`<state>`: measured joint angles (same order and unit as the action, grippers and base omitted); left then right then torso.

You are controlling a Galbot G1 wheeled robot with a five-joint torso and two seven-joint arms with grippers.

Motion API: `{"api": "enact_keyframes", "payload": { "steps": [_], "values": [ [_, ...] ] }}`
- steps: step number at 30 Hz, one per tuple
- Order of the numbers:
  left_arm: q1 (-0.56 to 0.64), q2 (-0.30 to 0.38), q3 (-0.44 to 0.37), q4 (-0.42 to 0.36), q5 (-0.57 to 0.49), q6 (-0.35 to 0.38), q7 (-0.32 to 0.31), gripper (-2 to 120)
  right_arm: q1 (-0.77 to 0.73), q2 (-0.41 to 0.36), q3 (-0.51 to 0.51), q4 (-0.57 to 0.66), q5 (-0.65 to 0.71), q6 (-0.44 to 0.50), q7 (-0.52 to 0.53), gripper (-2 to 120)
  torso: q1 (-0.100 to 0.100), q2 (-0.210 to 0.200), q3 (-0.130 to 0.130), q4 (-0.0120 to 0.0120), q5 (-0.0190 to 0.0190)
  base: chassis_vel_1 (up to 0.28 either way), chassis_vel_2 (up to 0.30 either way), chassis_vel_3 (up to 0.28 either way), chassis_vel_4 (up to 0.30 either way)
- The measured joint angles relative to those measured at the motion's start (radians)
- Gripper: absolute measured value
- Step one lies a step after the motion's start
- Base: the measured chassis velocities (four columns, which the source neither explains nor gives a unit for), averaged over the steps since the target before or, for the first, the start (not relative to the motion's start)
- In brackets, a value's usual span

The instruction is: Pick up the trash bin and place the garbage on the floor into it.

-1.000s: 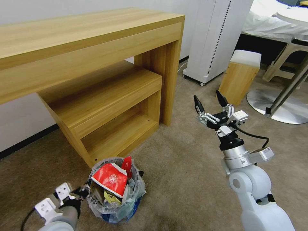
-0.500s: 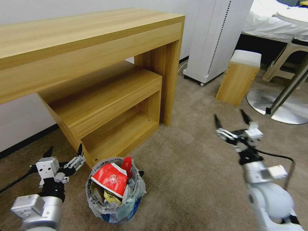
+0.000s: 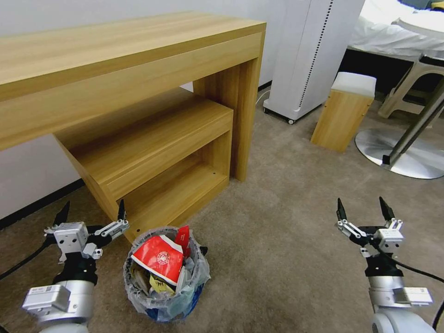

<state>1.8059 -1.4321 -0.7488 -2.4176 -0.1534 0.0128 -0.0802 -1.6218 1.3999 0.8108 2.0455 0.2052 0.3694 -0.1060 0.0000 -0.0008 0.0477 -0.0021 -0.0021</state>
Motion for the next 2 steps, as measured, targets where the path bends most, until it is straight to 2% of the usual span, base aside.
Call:
{"api": "enact_keyframes", "payload": {
  "steps": [2],
  "values": [
    [0.005,0.004,0.007,0.006,-0.014,0.000,0.004,109,0.005,0.004,-0.008,-0.005,-0.002,-0.003,0.000,100,0.000,0.000,0.000,0.0000,0.0000,0.000,0.000,0.000,0.000]
  ]
}}
